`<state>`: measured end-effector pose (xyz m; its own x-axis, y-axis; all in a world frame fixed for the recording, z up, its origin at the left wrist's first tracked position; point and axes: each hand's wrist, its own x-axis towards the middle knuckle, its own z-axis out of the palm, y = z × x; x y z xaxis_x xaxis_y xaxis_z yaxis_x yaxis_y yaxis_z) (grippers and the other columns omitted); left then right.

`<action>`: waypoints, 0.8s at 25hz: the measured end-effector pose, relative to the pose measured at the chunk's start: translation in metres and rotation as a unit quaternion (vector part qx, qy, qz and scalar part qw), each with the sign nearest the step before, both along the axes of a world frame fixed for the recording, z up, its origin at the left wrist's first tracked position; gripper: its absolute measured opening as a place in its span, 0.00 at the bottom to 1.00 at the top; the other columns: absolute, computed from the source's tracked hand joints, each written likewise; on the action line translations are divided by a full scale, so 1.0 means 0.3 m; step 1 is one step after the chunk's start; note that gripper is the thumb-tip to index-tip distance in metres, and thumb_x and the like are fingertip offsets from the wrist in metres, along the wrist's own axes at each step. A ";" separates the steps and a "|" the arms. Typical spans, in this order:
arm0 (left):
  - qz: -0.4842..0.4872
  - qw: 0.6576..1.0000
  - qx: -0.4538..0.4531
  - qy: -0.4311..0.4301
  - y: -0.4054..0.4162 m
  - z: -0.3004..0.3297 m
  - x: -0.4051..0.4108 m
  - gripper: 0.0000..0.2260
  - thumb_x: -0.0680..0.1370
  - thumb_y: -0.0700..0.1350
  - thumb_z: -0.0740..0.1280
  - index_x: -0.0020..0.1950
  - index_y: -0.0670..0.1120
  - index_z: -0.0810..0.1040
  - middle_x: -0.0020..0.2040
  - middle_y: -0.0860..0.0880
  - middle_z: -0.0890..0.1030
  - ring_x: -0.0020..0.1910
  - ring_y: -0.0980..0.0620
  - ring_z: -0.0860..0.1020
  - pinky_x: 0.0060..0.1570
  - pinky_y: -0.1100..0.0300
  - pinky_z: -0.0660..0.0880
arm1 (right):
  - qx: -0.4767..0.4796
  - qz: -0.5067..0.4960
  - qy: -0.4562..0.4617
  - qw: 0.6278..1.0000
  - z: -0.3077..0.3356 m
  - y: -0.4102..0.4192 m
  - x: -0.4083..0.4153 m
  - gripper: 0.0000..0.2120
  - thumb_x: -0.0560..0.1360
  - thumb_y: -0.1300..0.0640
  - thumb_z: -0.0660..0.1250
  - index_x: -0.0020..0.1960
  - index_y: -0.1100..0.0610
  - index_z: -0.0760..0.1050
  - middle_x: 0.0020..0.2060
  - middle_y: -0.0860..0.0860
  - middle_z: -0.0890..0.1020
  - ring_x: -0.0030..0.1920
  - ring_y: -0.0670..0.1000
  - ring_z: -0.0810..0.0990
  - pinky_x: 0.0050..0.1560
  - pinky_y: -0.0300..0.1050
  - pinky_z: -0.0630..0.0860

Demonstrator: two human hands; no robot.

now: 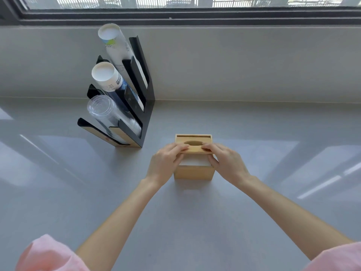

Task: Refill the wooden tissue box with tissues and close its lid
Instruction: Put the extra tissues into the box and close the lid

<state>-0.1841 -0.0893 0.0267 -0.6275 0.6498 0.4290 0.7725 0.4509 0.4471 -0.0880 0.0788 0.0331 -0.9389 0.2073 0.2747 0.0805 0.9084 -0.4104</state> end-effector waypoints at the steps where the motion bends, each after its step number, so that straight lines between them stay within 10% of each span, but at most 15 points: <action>1: 0.000 1.000 -0.004 0.020 -0.006 -0.016 0.005 0.13 0.74 0.46 0.59 0.51 0.46 0.82 0.49 0.51 0.85 0.46 0.51 0.82 0.41 0.58 0.79 | 0.006 0.008 0.012 1.000 -0.015 -0.002 0.005 0.12 0.73 0.64 0.64 0.55 0.59 0.78 0.54 0.52 0.83 0.52 0.57 0.82 0.47 0.51 0.79; 20: -0.014 1.000 -0.018 0.007 -0.037 -0.158 0.026 0.15 0.74 0.47 0.60 0.54 0.46 0.82 0.56 0.49 0.83 0.58 0.53 0.79 0.54 0.60 0.74 | 0.035 0.025 0.046 0.998 -0.158 -0.031 0.054 0.18 0.74 0.59 0.55 0.58 0.63 0.77 0.59 0.56 0.81 0.61 0.55 0.79 0.62 0.45 0.72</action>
